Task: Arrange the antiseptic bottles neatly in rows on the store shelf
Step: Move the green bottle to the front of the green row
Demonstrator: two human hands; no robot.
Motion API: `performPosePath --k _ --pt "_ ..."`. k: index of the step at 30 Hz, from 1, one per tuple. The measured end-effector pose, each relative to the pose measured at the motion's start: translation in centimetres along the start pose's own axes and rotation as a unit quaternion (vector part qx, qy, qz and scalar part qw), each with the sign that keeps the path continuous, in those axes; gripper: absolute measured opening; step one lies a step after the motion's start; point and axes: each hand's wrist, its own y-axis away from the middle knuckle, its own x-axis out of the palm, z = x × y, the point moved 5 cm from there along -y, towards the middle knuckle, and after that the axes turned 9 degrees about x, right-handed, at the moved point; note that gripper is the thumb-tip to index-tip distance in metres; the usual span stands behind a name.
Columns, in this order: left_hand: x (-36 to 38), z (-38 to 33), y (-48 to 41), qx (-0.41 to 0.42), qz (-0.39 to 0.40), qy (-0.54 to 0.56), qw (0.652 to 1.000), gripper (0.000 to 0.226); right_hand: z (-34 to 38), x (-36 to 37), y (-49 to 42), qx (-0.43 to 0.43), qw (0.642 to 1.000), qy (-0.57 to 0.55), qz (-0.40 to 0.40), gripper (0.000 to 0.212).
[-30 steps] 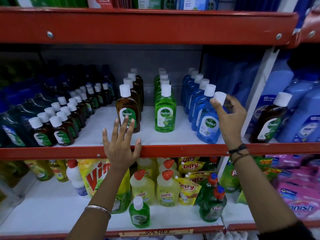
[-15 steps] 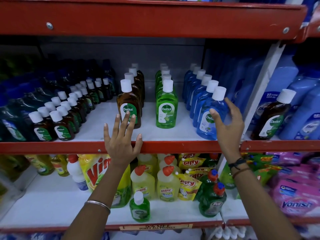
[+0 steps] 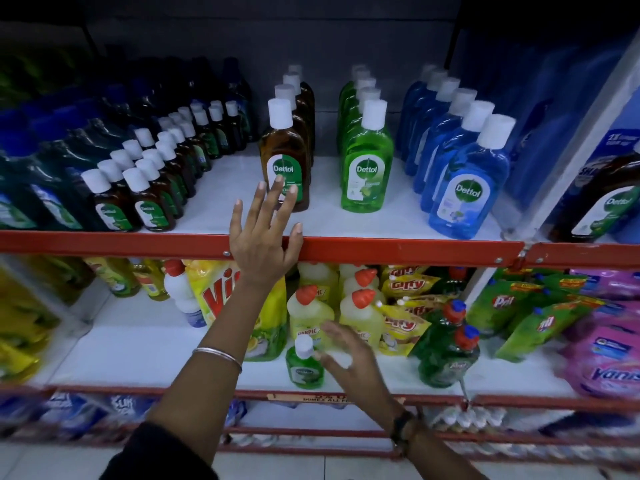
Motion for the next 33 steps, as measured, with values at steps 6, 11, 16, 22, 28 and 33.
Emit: performPosePath --k 6,11,16,22,28,33 --pt "0.2 -0.1 0.0 0.005 0.0 0.001 1.0 0.049 -2.4 3.9 -1.9 0.048 0.998 -0.011 0.04 0.044" --pt "0.1 -0.2 -0.1 0.006 0.008 0.004 1.0 0.049 -2.4 2.3 -2.3 0.051 0.997 -0.05 0.002 0.037" --pt "0.0 -0.3 -0.2 0.003 0.019 0.007 1.0 0.051 0.0 -1.9 -1.7 0.037 0.994 -0.08 -0.057 0.038" --pt "-0.3 -0.4 -0.6 0.001 0.028 0.007 1.0 0.05 9.3 -8.7 -1.2 -0.087 0.977 -0.13 -0.144 0.036" --pt "-0.5 -0.5 -0.6 0.004 0.034 0.003 0.999 0.05 18.2 -14.8 -1.6 -0.203 0.946 -0.155 -0.197 0.029" --pt "-0.4 -0.4 -0.5 0.0 0.024 0.0 1.0 0.05 23.0 -18.1 -4.4 -0.265 0.914 -0.17 -0.257 0.026"
